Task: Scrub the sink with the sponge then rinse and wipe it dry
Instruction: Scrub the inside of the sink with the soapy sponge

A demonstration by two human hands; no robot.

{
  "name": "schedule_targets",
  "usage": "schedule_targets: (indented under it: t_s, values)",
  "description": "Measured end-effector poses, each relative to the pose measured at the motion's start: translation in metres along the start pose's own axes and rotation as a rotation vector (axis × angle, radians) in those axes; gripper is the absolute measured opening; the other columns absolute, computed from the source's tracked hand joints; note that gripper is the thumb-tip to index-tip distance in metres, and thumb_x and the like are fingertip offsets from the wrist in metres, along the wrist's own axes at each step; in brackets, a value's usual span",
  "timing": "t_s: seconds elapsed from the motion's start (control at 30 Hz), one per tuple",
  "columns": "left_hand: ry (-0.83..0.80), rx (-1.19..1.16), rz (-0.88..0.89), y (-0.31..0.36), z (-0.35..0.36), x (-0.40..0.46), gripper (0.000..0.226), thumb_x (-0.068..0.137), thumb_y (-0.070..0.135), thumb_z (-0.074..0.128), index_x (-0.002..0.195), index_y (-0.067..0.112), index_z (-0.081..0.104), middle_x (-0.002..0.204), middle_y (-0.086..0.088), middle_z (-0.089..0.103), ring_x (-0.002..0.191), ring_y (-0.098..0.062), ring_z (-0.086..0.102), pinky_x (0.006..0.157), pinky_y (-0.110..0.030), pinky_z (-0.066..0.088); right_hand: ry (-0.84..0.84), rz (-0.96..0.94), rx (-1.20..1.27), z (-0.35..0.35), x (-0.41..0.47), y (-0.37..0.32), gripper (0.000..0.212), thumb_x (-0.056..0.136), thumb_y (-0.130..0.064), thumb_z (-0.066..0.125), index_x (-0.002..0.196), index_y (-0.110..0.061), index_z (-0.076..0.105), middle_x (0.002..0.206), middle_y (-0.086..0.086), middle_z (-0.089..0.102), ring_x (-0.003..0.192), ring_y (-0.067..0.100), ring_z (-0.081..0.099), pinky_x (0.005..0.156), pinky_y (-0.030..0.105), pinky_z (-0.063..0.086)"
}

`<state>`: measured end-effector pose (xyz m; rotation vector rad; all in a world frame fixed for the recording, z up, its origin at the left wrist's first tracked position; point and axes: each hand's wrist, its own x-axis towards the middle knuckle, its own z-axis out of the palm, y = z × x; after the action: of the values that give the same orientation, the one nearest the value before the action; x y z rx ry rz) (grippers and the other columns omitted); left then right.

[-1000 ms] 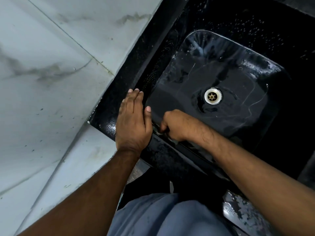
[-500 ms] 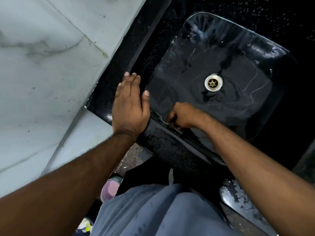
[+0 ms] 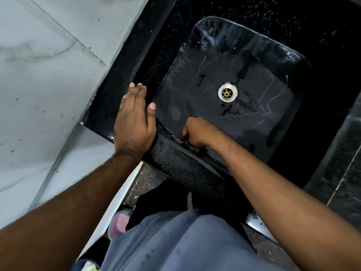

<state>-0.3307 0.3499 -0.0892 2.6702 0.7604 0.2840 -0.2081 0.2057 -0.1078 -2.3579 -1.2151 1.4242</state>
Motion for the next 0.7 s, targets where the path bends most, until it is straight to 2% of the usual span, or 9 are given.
schedule_targets:
  t_s: [0.07, 0.13, 0.2, 0.27, 0.37, 0.5, 0.57, 0.63, 0.7]
  values:
    - [0.004, -0.003, -0.009, 0.001, -0.001, 0.000, 0.048, 0.105, 0.028, 0.037, 0.147, 0.004, 0.042, 0.154, -0.009, 0.042, 0.151, -0.019, 0.024, 0.123, -0.039, 0.021, -0.057, 0.075, 0.009, 0.006, 0.010, 0.007, 0.031, 0.084, -0.004, 0.064, 0.108, -0.020, 0.075, 0.113, 0.003, 0.072, 0.101, 0.021, 0.067, 0.083, 0.026, 0.054]
    - [-0.001, 0.004, -0.010, 0.003, -0.001, 0.000, 0.048, 0.105, 0.029, 0.037, 0.147, 0.004, 0.042, 0.154, -0.008, 0.042, 0.151, -0.018, 0.025, 0.123, -0.038, 0.021, -0.082, 0.057, -0.031, 0.004, 0.000, 0.015, 0.042, 0.083, -0.001, 0.064, 0.120, -0.020, 0.072, 0.119, 0.002, 0.070, 0.106, 0.021, 0.067, 0.084, 0.024, 0.053]
    - [-0.009, 0.013, -0.003, 0.002, -0.002, 0.003, 0.050, 0.105, 0.031, 0.034, 0.147, 0.004, 0.042, 0.154, -0.009, 0.042, 0.150, -0.019, 0.025, 0.123, -0.040, 0.021, -0.060, -0.020, -0.026, -0.002, -0.028, 0.018, 0.047, 0.079, 0.003, 0.062, 0.117, -0.024, 0.073, 0.112, -0.002, 0.073, 0.101, 0.018, 0.068, 0.078, 0.020, 0.051]
    - [-0.011, 0.016, 0.011, 0.003, -0.002, 0.005, 0.052, 0.106, 0.034, 0.031, 0.146, 0.004, 0.043, 0.154, -0.009, 0.042, 0.151, -0.019, 0.025, 0.123, -0.041, 0.020, -0.030, -0.059, -0.010, -0.006, -0.052, 0.023, 0.046, 0.078, 0.002, 0.062, 0.111, -0.027, 0.075, 0.105, -0.006, 0.075, 0.096, 0.015, 0.069, 0.081, 0.022, 0.054]
    - [0.007, -0.015, 0.014, 0.001, 0.001, 0.004, 0.052, 0.107, 0.036, 0.029, 0.146, 0.004, 0.044, 0.154, -0.008, 0.043, 0.151, -0.018, 0.025, 0.123, -0.039, 0.020, -0.032, 0.018, 0.016, 0.000, -0.050, 0.031, 0.042, 0.079, 0.002, 0.064, 0.109, -0.026, 0.076, 0.102, -0.008, 0.076, 0.092, 0.010, 0.069, 0.073, 0.015, 0.046]
    - [0.084, -0.099, -0.054, -0.003, 0.002, 0.004, 0.049, 0.108, 0.034, 0.032, 0.145, 0.004, 0.046, 0.153, -0.008, 0.044, 0.150, -0.018, 0.027, 0.121, -0.039, 0.026, -0.105, 0.113, 0.127, 0.012, -0.016, 0.038, 0.040, 0.081, 0.002, 0.070, 0.113, -0.022, 0.075, 0.107, -0.006, 0.074, 0.088, 0.008, 0.065, 0.070, 0.017, 0.044]
    - [0.099, -0.117, -0.068, -0.003, 0.003, 0.002, 0.047, 0.108, 0.031, 0.034, 0.144, 0.004, 0.047, 0.153, -0.008, 0.045, 0.149, -0.018, 0.029, 0.120, -0.040, 0.028, -0.139, 0.108, 0.129, 0.009, -0.016, 0.039, 0.041, 0.079, 0.002, 0.072, 0.110, -0.024, 0.076, 0.093, -0.010, 0.074, 0.081, 0.007, 0.065, 0.071, 0.021, 0.051]
    - [0.103, -0.125, -0.067, -0.004, 0.002, 0.001, 0.046, 0.108, 0.029, 0.035, 0.144, 0.004, 0.047, 0.153, -0.008, 0.045, 0.149, -0.018, 0.030, 0.120, -0.040, 0.029, -0.177, 0.087, 0.091, 0.001, -0.031, 0.040, 0.038, 0.079, -0.002, 0.072, 0.105, -0.029, 0.077, 0.069, -0.018, 0.069, 0.072, 0.006, 0.068, 0.069, 0.022, 0.058]
    - [0.106, -0.103, -0.058, -0.005, 0.003, 0.000, 0.045, 0.108, 0.028, 0.035, 0.144, 0.004, 0.047, 0.152, -0.008, 0.046, 0.149, -0.018, 0.030, 0.120, -0.042, 0.029, -0.180, 0.064, 0.069, -0.006, -0.047, 0.040, 0.036, 0.080, -0.006, 0.071, 0.101, -0.034, 0.077, 0.054, -0.019, 0.065, 0.065, 0.004, 0.068, 0.061, 0.017, 0.054]
